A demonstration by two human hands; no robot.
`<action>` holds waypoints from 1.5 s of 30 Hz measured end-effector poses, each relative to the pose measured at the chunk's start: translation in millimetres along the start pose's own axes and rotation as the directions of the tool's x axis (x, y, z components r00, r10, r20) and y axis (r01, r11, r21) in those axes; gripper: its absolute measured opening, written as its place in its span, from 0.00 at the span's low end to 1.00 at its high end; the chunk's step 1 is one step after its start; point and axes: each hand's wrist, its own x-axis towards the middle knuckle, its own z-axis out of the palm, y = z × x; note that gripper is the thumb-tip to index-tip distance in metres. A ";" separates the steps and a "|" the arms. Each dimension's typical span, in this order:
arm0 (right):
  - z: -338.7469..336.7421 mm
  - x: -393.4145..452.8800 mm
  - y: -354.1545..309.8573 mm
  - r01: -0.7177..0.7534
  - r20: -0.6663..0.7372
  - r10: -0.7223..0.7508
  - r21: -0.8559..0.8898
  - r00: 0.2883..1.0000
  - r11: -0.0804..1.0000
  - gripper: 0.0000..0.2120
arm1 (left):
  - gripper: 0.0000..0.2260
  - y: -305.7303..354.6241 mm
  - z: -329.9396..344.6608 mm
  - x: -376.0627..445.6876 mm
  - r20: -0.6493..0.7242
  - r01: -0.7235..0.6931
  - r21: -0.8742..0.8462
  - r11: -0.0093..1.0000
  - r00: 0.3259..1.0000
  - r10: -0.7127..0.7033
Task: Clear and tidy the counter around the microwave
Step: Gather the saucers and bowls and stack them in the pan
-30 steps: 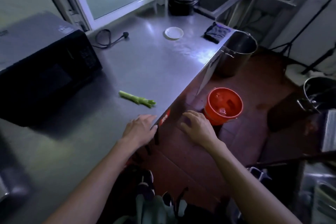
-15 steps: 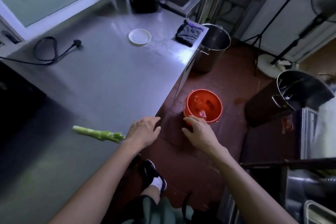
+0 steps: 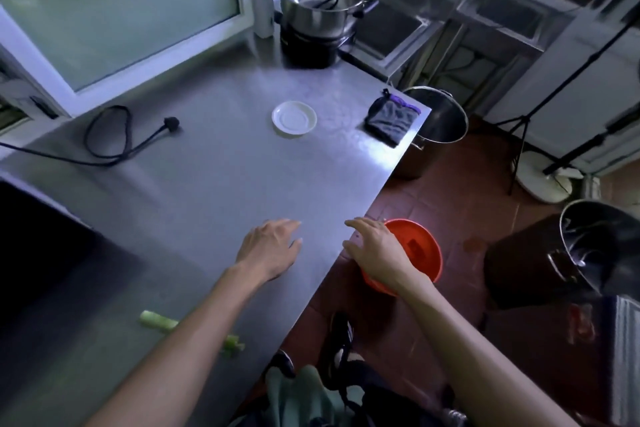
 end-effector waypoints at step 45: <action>14.4 495.6 -40.9 0.558 0.482 -0.366 -0.351 0.796 0.752 0.57 | 0.18 -80.3 -47.1 236.6 0.046 0.629 -0.176 0.757 0.774 -0.632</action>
